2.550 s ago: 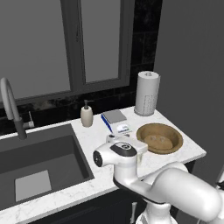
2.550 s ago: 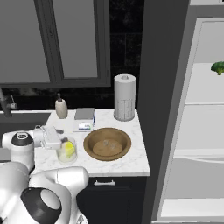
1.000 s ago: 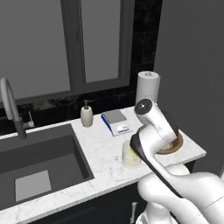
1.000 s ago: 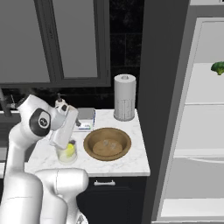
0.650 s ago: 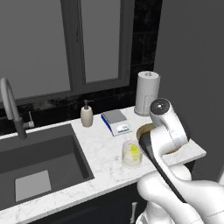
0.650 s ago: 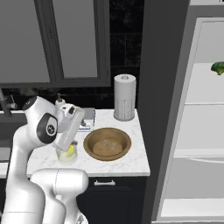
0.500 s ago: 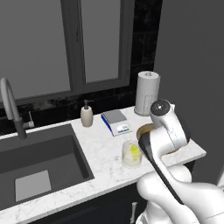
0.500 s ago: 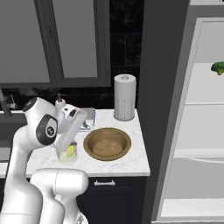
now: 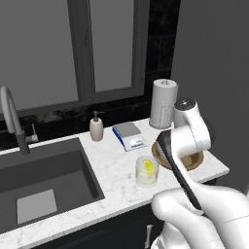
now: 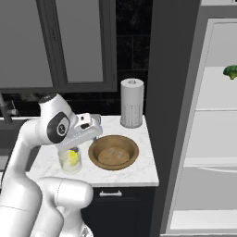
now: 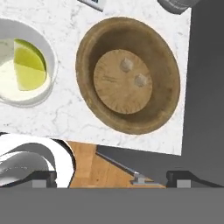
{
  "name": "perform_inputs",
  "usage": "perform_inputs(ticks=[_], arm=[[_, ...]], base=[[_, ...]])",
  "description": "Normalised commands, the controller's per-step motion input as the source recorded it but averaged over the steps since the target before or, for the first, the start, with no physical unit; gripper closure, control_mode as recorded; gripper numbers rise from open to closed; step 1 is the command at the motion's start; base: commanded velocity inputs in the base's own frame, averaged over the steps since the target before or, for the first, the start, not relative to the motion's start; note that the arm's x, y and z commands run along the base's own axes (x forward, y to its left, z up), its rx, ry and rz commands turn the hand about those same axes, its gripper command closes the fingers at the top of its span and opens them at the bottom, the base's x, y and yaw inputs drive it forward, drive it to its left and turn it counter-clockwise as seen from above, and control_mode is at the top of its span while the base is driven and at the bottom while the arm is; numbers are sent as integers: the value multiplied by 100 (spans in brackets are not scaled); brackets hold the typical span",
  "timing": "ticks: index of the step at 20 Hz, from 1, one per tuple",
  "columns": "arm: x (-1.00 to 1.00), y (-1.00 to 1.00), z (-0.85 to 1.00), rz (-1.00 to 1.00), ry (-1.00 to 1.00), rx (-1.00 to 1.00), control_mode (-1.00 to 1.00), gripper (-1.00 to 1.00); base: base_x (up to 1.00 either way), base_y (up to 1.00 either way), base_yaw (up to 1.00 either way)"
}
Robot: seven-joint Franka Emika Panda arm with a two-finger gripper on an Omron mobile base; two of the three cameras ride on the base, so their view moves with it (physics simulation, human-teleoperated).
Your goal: Grab a lemon wedge from the fridge and one ice cube from the ice bowl, and put them in the glass of lemonade.
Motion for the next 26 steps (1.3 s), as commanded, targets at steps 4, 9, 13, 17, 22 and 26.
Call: perform_inputs(ticks=[4, 9, 13, 17, 22, 26], arm=[[0, 0, 6, -34, -10, 30, -100, -100], [4, 0, 0, -19, -18, 7, -100, -100], [22, -6, -13, -14, -1, 7, -100, -100], [5, -25, -10, -2, 0, 1, -100, -100], [0, -24, -10, 0, 0, 0, -100, -100], [14, -10, -43, 0, 0, 0, -100, -100]], base=[[0, 0, 0], [0, 0, 0], [0, 0, 0], [0, 0, 0], [0, 0, 0], [0, 0, 0]])
